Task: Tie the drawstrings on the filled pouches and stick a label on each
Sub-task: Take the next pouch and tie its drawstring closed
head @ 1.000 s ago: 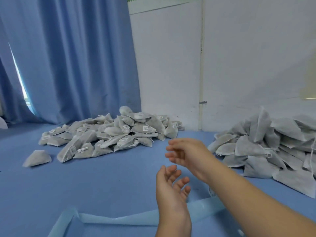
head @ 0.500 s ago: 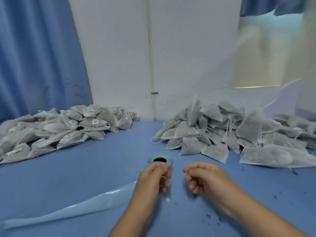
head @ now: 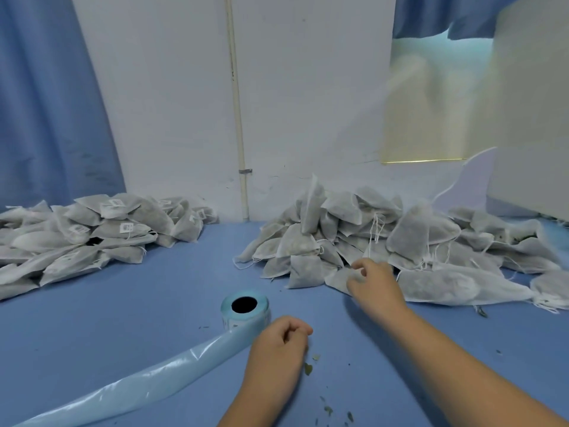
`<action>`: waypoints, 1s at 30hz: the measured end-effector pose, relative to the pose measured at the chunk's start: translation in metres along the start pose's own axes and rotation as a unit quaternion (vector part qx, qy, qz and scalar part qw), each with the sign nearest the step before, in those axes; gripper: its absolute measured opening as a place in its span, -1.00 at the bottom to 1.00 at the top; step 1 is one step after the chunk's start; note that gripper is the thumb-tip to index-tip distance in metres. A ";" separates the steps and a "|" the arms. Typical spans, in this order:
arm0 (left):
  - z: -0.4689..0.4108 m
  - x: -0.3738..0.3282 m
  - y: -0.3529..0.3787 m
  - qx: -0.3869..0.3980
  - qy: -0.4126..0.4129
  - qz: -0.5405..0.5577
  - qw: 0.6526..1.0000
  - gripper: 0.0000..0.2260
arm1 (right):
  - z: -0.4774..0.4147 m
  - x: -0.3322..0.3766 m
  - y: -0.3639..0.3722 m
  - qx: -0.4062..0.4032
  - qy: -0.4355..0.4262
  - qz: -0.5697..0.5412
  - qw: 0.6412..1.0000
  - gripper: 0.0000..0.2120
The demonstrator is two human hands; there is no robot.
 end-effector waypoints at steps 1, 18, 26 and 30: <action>0.000 0.000 0.001 0.003 -0.002 0.002 1.000 -0.77 | -0.007 0.004 0.001 -0.011 -0.013 0.025 1.000 -0.64; -0.003 -0.009 0.002 0.027 -0.023 -0.022 0.999 -0.78 | -0.064 0.096 0.000 0.142 0.119 -0.400 0.897 -0.46; -0.002 -0.011 0.001 0.035 -0.018 -0.002 0.999 -0.80 | -0.021 0.064 -0.019 -0.042 -0.020 -0.242 0.969 -0.53; -0.006 -0.009 -0.003 -0.013 -0.025 0.066 0.997 -0.84 | 0.039 0.039 -0.011 0.023 -0.060 -0.258 0.964 -0.51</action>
Point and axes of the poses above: each hand's wrist, its own z-axis away from the middle knuckle, its own y-axis out of the palm, x = y × z, the point moved 4 cm from there along -z, towards the middle knuckle, and after that the axes turned 9 degrees about y, right-handed, at the moved point
